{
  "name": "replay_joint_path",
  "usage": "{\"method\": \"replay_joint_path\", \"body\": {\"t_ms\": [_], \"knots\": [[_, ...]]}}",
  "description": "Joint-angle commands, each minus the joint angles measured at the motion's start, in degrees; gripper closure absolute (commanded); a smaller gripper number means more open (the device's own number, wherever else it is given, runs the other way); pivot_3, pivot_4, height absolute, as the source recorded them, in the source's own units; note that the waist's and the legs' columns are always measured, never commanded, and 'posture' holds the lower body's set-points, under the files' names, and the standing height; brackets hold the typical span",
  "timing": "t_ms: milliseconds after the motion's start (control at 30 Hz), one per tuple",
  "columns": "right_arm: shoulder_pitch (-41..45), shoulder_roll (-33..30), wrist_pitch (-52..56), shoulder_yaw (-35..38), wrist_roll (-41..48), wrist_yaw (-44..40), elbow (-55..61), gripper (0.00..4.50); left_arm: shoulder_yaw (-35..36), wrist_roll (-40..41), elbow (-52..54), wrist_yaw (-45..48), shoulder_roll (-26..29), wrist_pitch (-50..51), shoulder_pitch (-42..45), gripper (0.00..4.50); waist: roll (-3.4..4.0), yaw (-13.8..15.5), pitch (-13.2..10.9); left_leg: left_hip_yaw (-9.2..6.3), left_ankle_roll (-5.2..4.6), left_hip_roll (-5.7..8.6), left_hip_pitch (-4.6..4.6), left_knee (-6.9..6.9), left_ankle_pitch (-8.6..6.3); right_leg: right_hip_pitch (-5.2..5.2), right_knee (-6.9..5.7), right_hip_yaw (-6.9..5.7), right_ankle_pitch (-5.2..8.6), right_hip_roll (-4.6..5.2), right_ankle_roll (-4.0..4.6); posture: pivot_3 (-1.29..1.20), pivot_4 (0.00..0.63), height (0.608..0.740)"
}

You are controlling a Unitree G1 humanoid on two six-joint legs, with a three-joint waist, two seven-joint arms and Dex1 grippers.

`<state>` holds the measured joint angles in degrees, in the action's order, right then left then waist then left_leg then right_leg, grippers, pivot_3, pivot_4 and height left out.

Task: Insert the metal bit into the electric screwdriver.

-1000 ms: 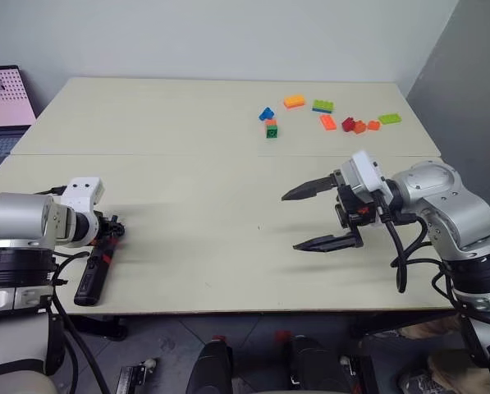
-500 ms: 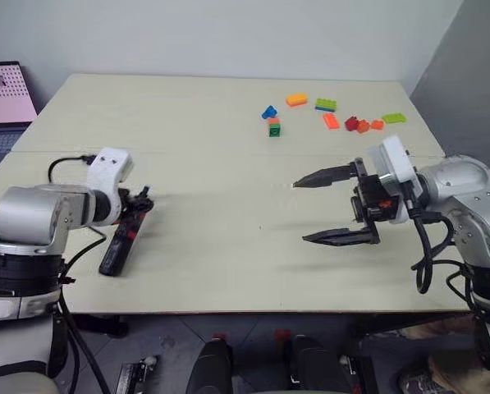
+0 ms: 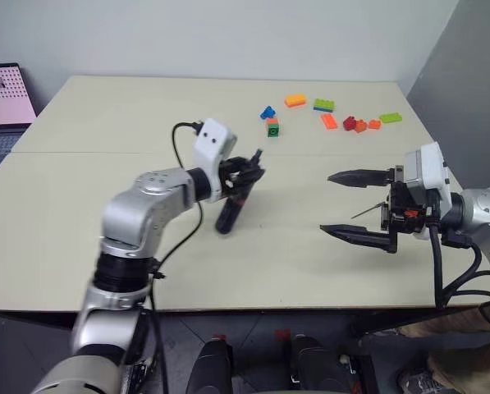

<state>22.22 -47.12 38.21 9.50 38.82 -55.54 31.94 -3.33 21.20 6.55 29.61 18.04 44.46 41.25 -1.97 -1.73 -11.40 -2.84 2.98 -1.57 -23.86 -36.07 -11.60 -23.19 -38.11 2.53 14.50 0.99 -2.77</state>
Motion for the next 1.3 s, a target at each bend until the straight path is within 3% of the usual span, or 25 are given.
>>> {"method": "replay_joint_path", "body": {"t_ms": [33, 200, 333, 933, 1100, 1300], "knots": [[-1.2, 0.4, -2.2, 0.0, -3.2, 4.2, 2.2, 0.0, -0.1, -3.4, -2.0, -2.5, -4.0, -12.3, -0.5, 2.86, 0.0, 0.0, 0.0, 0.0, -0.01, 0.0, 0.0, 0.0, 0.01, 0.0, -0.01, 0.0, -0.01, -0.01, 0.0, 0.0, 0.15, 0.74], [-1.8, 2.7, -6.1, -2.6, -8.9, 8.6, 0.9, 0.0, -3.5, -8.4, -8.7, -3.7, -11.2, -29.1, -3.5, 2.86, 0.02, 0.2, 0.0, 0.04, -0.03, 0.02, -0.03, -0.01, 0.02, 0.02, 0.06, 0.04, -0.04, 0.0, -0.04, 0.0, 0.15, 0.74], [-1.8, 3.3, -6.9, -3.6, -9.9, 9.1, 0.9, 0.0, -3.5, -10.0, -11.5, -4.5, -13.0, -33.6, -5.2, 2.86, 0.02, 0.3, 0.0, 0.06, -0.03, 0.05, -0.09, 0.0, 0.02, 0.0, 0.12, 0.05, -0.05, 0.01, -0.06, 0.0, 0.15, 0.74], [-1.9, 0.7, -6.4, -4.8, -10.4, 5.9, -1.8, 0.0, -1.8, -9.2, 7.0, -3.7, -3.2, -30.0, -25.8, 2.86, 0.25, -0.1, 0.3, 0.06, -0.13, -0.11, 0.26, 0.0, 0.08, 0.19, 0.03, 0.09, -0.11, -0.14, 0.11, 0.0, 0.15, 0.74], [2.9, -3.7, -11.6, -7.5, -14.9, -0.6, -11.8, 0.0, -2.6, -10.2, 6.1, -5.2, -4.3, -30.8, -24.9, 2.86, 0.24, -0.2, 0.3, 0.09, -0.15, -0.1, 0.97, 0.01, 0.08, 1.0, 0.35, 0.08, 0.01, -0.07, 0.37, 0.0, 0.15, 0.74], [17.7, -9.4, -27.6, -19.3, -28.0, -18.3, -39.1, 0.0, -3.9, -11.2, 3.7, -5.7, -5.1, -32.1, -23.2, 2.86, 0.28, -0.3, 0.3, 0.17, -0.16, -0.09, 0.94, 0.15, 0.09, 0.95, 0.41, 0.05, 0.02, -0.02, 0.4, 0.0, 0.15, 0.74]]}}
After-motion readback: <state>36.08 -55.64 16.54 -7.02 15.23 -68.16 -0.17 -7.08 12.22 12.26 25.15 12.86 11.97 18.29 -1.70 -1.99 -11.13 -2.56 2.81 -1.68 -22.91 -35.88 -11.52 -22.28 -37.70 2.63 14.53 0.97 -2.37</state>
